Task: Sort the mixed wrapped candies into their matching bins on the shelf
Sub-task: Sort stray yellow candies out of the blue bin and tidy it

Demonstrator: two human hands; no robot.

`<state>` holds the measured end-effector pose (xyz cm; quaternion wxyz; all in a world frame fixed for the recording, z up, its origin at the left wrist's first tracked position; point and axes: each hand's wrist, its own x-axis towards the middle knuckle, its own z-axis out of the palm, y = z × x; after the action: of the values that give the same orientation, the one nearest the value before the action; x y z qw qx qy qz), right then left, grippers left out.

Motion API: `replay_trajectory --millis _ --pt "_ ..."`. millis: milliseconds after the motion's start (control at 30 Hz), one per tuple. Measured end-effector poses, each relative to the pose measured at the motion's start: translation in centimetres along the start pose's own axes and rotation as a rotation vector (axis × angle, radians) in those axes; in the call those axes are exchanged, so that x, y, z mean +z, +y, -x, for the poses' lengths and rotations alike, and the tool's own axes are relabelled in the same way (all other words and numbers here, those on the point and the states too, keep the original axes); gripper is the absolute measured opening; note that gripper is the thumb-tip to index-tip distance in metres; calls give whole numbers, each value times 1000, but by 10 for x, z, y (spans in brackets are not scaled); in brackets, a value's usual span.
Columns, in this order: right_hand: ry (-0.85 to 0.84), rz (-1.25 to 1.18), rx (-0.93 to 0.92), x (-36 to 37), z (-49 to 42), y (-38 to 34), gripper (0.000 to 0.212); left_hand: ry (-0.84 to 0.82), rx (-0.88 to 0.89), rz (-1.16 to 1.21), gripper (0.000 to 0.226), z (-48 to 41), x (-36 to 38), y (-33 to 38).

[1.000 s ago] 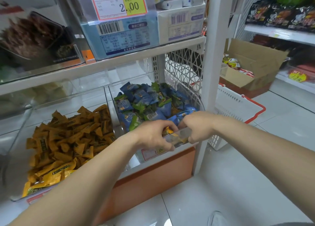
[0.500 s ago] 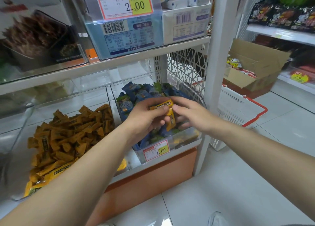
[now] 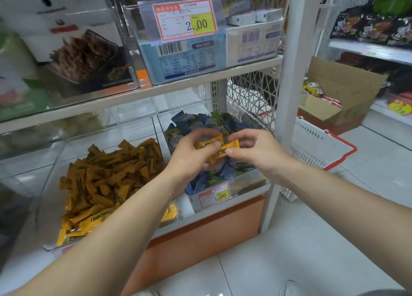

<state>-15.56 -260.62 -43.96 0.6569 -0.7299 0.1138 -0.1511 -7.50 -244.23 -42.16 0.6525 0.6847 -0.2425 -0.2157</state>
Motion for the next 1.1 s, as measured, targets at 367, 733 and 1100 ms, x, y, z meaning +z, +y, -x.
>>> replay_trajectory --millis 367,733,1100 --pt "-64 480 -171 8 3 -11 16 137 226 -705 27 33 -79 17" --pt "-310 1126 -14 -7 -6 13 16 100 -18 -1201 37 39 -149 -11" --pt "-543 1288 64 -7 -25 12 30 -179 544 -1247 30 23 -3 -9"
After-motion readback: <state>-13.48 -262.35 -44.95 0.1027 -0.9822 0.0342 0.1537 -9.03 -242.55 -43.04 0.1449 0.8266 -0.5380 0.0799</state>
